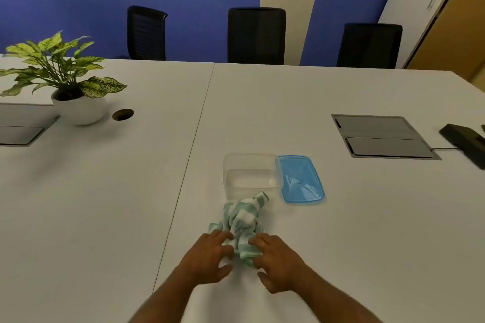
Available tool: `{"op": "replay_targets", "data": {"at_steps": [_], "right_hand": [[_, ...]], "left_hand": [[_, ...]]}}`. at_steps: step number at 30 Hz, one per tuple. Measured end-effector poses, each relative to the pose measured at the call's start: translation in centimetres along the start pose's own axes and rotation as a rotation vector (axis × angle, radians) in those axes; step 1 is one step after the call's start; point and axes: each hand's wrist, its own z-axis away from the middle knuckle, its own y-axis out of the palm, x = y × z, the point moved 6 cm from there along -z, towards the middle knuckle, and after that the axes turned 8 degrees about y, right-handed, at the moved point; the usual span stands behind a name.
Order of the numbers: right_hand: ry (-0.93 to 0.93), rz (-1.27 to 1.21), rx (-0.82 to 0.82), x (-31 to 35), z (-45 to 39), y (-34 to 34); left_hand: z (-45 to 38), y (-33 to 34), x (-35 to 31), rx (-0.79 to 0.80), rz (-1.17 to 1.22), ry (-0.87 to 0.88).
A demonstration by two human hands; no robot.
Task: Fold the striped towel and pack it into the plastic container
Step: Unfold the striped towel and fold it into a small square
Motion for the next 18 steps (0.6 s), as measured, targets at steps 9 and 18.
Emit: {"op": "replay_targets", "data": {"at_steps": [9, 18], "right_hand": [[0.059, 0.084, 0.061, -0.4, -0.3, 0.9], [0.322, -0.452, -0.548, -5.1, 0.4, -3.5]], "left_hand": [[0.0, 2.1, -0.7, 0.217, -0.089, -0.047], [-0.4, -3.5, 0.7, -0.350, 0.061, -0.160]]}}
